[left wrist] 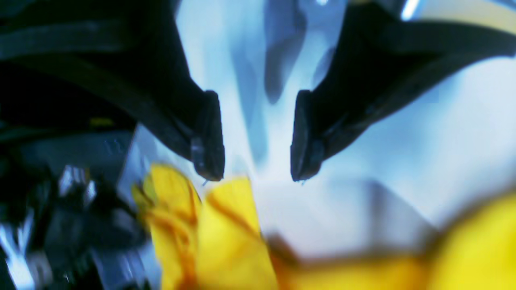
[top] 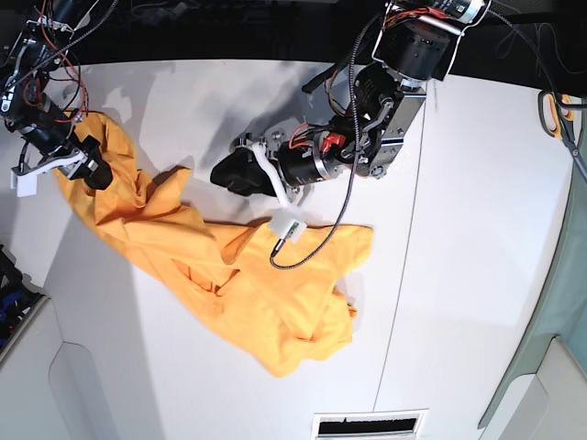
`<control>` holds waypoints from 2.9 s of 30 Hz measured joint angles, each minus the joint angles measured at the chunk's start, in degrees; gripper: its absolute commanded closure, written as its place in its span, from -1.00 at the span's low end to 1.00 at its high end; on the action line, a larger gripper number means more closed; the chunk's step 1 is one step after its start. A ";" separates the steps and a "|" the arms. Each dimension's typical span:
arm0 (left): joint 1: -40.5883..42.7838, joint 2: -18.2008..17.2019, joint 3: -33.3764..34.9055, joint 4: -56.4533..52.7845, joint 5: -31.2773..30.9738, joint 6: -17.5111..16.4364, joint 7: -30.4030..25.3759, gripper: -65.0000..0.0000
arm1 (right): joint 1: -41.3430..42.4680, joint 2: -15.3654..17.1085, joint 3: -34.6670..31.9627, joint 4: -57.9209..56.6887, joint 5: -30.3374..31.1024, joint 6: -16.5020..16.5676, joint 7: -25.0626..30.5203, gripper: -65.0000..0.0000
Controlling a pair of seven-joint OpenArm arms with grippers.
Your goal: Layout the t-shirt on the table in an organized manner, then fold the t-shirt properly
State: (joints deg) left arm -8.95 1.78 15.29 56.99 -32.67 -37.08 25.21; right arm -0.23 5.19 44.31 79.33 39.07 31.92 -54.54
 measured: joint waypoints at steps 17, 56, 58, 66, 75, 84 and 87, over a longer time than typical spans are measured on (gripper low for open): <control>-6.88 5.27 0.00 -10.10 11.23 3.28 -11.47 -0.06 | -13.20 0.70 5.95 8.33 6.32 0.72 -1.27 0.22; -8.87 6.64 0.04 -12.00 6.08 -1.90 -8.85 0.21 | -13.11 0.96 6.05 8.55 6.56 0.72 -1.86 0.22; -8.68 6.64 0.07 -12.00 3.56 -1.90 -5.99 0.21 | -13.11 0.98 6.05 8.55 6.58 0.72 -1.46 0.22; -8.52 6.64 0.07 -12.00 -7.15 -1.95 5.44 0.11 | -13.11 0.98 6.05 8.55 6.56 0.72 -1.46 0.22; -8.50 6.62 0.04 -8.44 -20.15 -1.99 19.98 0.11 | -13.11 0.98 6.08 8.55 6.56 0.72 -0.61 0.22; -3.85 6.64 0.07 0.13 -21.31 -1.99 20.81 0.11 | -13.14 0.98 6.05 8.55 6.56 0.72 -0.61 0.22; -3.19 6.62 0.07 0.11 -13.07 -1.99 14.67 0.11 | -13.11 0.96 6.05 8.55 6.54 0.72 -0.61 0.22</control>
State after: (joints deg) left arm -12.14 8.40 15.35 57.10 -45.74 -39.07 39.88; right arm -13.34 6.15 50.37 87.88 45.60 32.64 -55.16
